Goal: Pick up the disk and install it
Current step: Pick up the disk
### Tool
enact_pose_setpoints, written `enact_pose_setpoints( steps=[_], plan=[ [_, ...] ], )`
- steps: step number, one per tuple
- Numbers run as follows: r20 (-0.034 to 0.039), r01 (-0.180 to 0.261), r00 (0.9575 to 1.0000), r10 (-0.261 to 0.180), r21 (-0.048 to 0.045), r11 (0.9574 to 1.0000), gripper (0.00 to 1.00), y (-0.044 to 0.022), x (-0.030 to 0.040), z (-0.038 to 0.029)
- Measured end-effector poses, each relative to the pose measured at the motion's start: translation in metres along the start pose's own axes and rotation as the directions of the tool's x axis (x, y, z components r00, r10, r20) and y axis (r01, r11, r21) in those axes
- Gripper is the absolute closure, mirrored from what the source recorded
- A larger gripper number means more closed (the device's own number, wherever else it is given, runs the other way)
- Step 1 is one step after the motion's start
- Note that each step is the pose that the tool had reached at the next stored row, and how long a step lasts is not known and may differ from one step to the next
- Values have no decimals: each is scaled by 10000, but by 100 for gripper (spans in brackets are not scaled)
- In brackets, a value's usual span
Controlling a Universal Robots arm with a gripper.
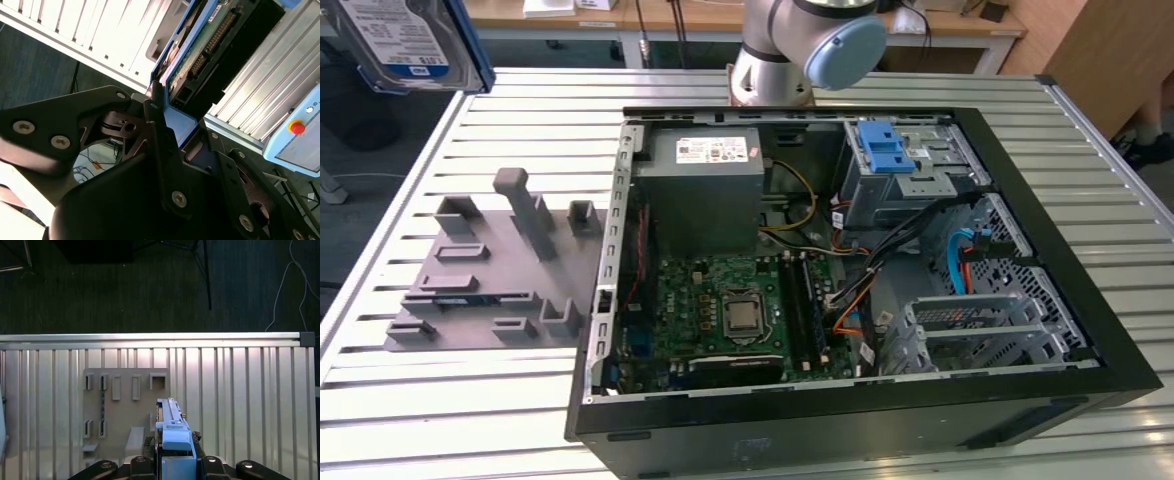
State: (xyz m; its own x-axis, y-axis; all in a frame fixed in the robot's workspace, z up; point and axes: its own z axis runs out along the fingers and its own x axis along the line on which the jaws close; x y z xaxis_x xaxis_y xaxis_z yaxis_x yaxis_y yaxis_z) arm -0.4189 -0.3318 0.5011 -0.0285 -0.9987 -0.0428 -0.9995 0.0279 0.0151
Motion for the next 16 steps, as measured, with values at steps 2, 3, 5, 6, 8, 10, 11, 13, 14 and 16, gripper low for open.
enact_pose_setpoints(
  steps=[2,3,5,6,8,10,11,13,14,16],
  plan=[
    [-1,1,10000,-1,1,10000,64,-30,10,-1],
    [0,0,10000,0,1,10000,64,-45,15,-1],
    [1,1,10000,-1,0,10000,64,-76,22,-2],
    [0,0,10000,0,0,10000,64,-90,25,-2],
    [-1,0,10000,0,0,10000,64,-118,32,-3],
    [0,1,10000,-1,0,10000,64,-144,38,-4],
    [0,0,10000,0,0,10000,64,-157,42,-4],
    [0,0,10000,0,0,10000,64,-182,48,-4],
    [1,0,10000,0,1,10000,64,-194,51,-5],
    [0,0,10000,0,0,10000,64,-221,58,-6]
  ],
)
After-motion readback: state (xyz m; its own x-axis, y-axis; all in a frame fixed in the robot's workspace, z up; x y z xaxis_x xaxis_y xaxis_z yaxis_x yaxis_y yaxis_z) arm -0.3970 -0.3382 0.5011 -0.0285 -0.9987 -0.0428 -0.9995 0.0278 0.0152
